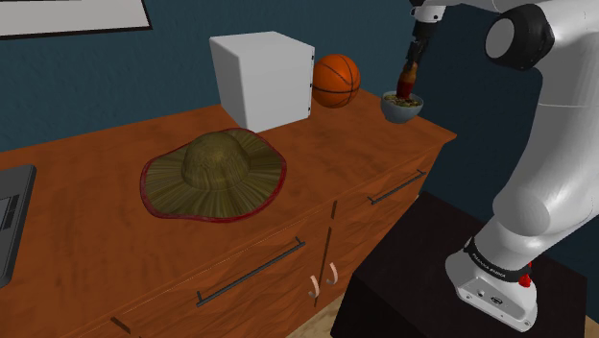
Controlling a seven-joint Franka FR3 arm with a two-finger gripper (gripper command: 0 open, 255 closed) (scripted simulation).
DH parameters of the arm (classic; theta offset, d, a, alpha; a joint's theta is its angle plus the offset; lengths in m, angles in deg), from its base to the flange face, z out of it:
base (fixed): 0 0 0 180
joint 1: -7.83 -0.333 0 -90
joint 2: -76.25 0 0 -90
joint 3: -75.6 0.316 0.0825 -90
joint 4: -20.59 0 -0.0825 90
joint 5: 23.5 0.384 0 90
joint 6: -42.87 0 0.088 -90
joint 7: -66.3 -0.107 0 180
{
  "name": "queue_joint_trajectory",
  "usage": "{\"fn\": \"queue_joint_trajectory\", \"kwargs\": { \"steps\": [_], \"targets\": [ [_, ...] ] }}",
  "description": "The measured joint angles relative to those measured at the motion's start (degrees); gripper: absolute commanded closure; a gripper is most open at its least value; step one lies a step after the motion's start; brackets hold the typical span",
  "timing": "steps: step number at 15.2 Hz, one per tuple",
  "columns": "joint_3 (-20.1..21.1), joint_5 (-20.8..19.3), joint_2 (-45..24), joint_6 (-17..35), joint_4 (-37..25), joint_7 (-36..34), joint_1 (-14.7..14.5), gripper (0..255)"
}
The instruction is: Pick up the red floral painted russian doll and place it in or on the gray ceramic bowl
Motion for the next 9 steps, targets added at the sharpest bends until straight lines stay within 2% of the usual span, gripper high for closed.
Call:
{"fn": "queue_joint_trajectory", "kwargs": {
  "steps": [3, 9],
  "targets": [
    [0.0, 0.4, -1.3, -5.0, -6.34, -0.02, 0.66, 0],
    [0.04, 0.58, -1.94, -6.08, -7.95, -0.04, 0.87, 0]
  ]
}}
